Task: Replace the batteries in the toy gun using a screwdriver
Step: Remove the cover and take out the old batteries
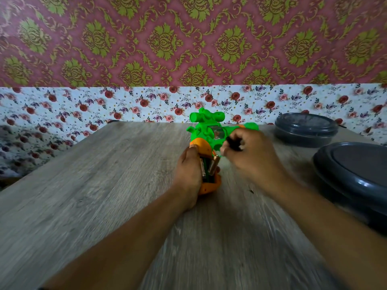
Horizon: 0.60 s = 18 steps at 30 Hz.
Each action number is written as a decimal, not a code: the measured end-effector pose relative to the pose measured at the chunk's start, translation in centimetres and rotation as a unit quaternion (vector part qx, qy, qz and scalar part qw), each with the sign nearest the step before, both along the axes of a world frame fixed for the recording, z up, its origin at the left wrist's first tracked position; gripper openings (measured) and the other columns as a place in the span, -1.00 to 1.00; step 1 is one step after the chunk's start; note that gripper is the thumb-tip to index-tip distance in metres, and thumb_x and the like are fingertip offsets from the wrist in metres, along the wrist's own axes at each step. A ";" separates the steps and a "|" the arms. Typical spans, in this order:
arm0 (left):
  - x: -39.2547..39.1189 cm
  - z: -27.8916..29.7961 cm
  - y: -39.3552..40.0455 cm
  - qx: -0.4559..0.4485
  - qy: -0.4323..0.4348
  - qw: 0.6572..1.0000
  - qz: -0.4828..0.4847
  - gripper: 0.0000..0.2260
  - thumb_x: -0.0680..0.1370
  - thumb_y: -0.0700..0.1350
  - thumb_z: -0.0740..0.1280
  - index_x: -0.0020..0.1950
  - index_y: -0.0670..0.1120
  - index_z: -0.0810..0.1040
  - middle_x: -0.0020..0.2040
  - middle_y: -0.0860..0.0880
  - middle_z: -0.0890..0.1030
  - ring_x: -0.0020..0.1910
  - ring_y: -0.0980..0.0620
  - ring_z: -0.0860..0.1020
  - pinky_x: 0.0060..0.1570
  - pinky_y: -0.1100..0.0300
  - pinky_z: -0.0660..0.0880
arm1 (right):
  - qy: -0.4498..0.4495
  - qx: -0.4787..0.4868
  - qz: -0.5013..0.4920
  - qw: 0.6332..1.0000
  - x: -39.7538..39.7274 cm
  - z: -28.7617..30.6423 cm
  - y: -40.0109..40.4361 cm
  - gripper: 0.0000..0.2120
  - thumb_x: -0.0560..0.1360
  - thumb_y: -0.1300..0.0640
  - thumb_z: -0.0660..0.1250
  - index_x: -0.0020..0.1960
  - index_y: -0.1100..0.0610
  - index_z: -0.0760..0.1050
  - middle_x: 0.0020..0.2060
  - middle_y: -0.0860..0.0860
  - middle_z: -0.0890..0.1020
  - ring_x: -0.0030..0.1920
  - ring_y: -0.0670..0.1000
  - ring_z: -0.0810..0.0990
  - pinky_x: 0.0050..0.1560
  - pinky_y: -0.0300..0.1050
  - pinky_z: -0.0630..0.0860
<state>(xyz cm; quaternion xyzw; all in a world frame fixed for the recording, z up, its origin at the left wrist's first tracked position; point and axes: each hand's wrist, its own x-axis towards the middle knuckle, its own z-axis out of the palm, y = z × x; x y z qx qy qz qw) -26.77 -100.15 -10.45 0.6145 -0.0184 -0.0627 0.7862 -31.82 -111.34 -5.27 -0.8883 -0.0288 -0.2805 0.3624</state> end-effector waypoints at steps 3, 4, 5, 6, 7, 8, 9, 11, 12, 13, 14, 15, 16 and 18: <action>-0.2 0.1 0.1 -0.003 0.012 1.000 -0.020 -0.62 0.63 0.06 0.01 0.19 -0.15 0.47 -0.23 -0.14 0.59 -0.45 0.02 0.59 -0.39 0.20 0.52 | 0.079 0.071 0.050 0.993 -0.3 1.0 -1.2 -0.96 0.40 0.23 0.41 -0.18 0.18 0.56 -0.26 0.05 0.63 -0.21 -0.04 0.56 -0.22 -0.26 0.43; -0.3 0.2 0.1 -0.004 0.016 1.000 -0.022 -0.63 0.64 0.06 0.01 0.17 -0.15 0.47 -0.23 -0.15 0.57 -0.47 0.02 0.58 -0.45 0.22 0.51 | 0.097 0.052 0.059 0.992 -0.3 0.8 -1.1 -0.95 0.39 0.22 0.42 -0.16 0.18 0.58 -0.22 0.05 0.65 -0.18 -0.04 0.57 -0.20 -0.28 0.42; -0.4 0.2 0.0 -0.001 0.017 1.000 -0.021 -0.64 0.64 0.05 0.00 0.16 -0.14 0.47 -0.24 -0.16 0.56 -0.46 0.00 0.57 -0.48 0.22 0.50 | 0.104 0.022 0.058 0.993 -0.3 0.3 -0.9 -0.91 0.39 0.19 0.44 -0.11 0.17 0.61 -0.17 0.05 0.66 -0.14 -0.05 0.57 -0.19 -0.34 0.40; -0.5 0.3 0.0 0.005 0.016 1.000 -0.018 -0.65 0.63 0.05 0.00 0.13 -0.13 0.47 -0.24 -0.17 0.56 -0.44 -0.01 0.55 -0.49 0.22 0.49 | 0.102 -0.006 0.052 0.993 -0.3 -0.2 -0.6 -0.85 0.38 0.17 0.44 -0.06 0.16 0.62 -0.14 0.04 0.66 -0.11 -0.06 0.56 -0.20 -0.38 0.37; -0.6 0.4 0.0 0.010 0.014 1.000 -0.015 -0.66 0.63 0.04 0.00 0.10 -0.11 0.48 -0.24 -0.17 0.55 -0.43 -0.02 0.54 -0.49 0.22 0.48 | 0.096 -0.031 0.043 0.994 -0.2 -0.5 -0.1 -0.81 0.38 0.16 0.45 -0.01 0.15 0.62 -0.12 0.03 0.65 -0.10 -0.05 0.56 -0.23 -0.36 0.36; -0.7 0.5 0.0 0.009 0.015 1.000 -0.012 -0.67 0.62 0.04 0.01 0.07 -0.10 0.49 -0.23 -0.17 0.55 -0.43 -0.02 0.53 -0.48 0.22 0.47 | 0.089 -0.053 0.039 0.994 -0.2 -0.9 0.2 -0.79 0.38 0.17 0.44 0.01 0.14 0.61 -0.09 0.05 0.65 -0.08 -0.02 0.56 -0.24 -0.29 0.36; -0.7 0.5 -0.1 0.008 0.016 1.000 -0.007 -0.66 0.61 0.03 0.02 0.07 -0.11 0.50 -0.20 -0.18 0.55 -0.43 -0.03 0.53 -0.47 0.22 0.47 | 0.084 -0.076 0.036 0.993 -0.1 -1.1 0.6 -0.79 0.38 0.19 0.42 0.02 0.13 0.60 -0.07 0.07 0.65 -0.05 0.04 0.57 -0.22 -0.24 0.35; -0.8 0.5 -0.1 0.010 0.018 1.000 0.001 -0.61 0.59 0.04 0.02 0.17 -0.16 0.50 -0.11 -0.21 0.55 -0.36 -0.07 0.53 -0.46 0.21 0.47 | 0.080 -0.111 0.030 0.990 -0.3 -1.3 1.0 -0.83 0.37 0.21 0.39 -0.04 0.14 0.56 -0.12 0.10 0.62 -0.04 0.12 0.57 -0.17 -0.17 0.36; -0.9 0.6 -0.1 0.009 0.019 1.000 0.001 -0.60 0.59 0.05 0.02 0.22 -0.16 0.48 -0.07 -0.22 0.55 -0.32 -0.09 0.53 -0.46 0.20 0.47 | 0.080 -0.118 0.028 0.989 -0.4 -1.3 1.1 -0.86 0.37 0.20 0.39 -0.07 0.16 0.54 -0.16 0.10 0.61 -0.06 0.14 0.56 -0.17 -0.13 0.39; -1.0 0.7 -0.1 0.008 0.021 1.000 0.004 -0.59 0.60 0.06 0.02 0.24 -0.15 0.47 -0.03 -0.23 0.55 -0.28 -0.11 0.54 -0.46 0.19 0.48 | 0.083 -0.123 0.027 0.989 -0.5 -1.3 1.2 -0.87 0.36 0.17 0.39 -0.10 0.16 0.53 -0.18 0.10 0.61 -0.09 0.14 0.56 -0.16 -0.09 0.42; -1.0 0.7 0.0 0.011 0.027 1.000 0.010 -0.59 0.60 0.07 0.01 0.24 -0.14 0.46 0.01 -0.23 0.56 -0.23 -0.12 0.56 -0.45 0.17 0.50 | 0.094 -0.126 0.027 0.987 -0.6 -1.2 1.2 -0.86 0.36 0.13 0.40 -0.13 0.16 0.52 -0.19 0.10 0.61 -0.11 0.13 0.56 -0.16 -0.07 0.44; -1.0 0.8 0.0 0.013 0.036 0.999 0.017 -0.61 0.61 0.08 0.01 0.22 -0.11 0.46 0.04 -0.23 0.57 -0.17 -0.13 0.58 -0.45 0.15 0.51 | 0.109 -0.130 0.031 0.985 -0.7 -1.0 1.1 -0.85 0.36 0.08 0.40 -0.16 0.15 0.52 -0.20 0.10 0.61 -0.12 0.12 0.56 -0.16 -0.06 0.46; -1.0 1.0 0.1 0.014 0.047 0.999 0.021 -0.63 0.61 0.08 0.01 0.22 -0.08 0.46 0.07 -0.23 0.58 -0.13 -0.14 0.59 -0.46 0.15 0.52 | 0.126 -0.134 0.038 0.982 -0.9 -0.8 1.1 -0.83 0.35 0.05 0.41 -0.18 0.15 0.52 -0.21 0.09 0.61 -0.14 0.11 0.57 -0.16 -0.05 0.47; -0.9 1.1 0.1 0.009 0.061 0.998 0.014 -0.62 0.62 0.09 0.01 0.24 -0.07 0.45 0.08 -0.22 0.59 -0.17 -0.11 0.58 -0.53 0.23 0.48 | 0.152 -0.136 0.056 0.977 -1.1 -0.4 1.2 -0.82 0.34 0.08 0.42 -0.16 0.17 0.55 -0.20 0.11 0.63 -0.16 0.10 0.58 -0.17 -0.06 0.49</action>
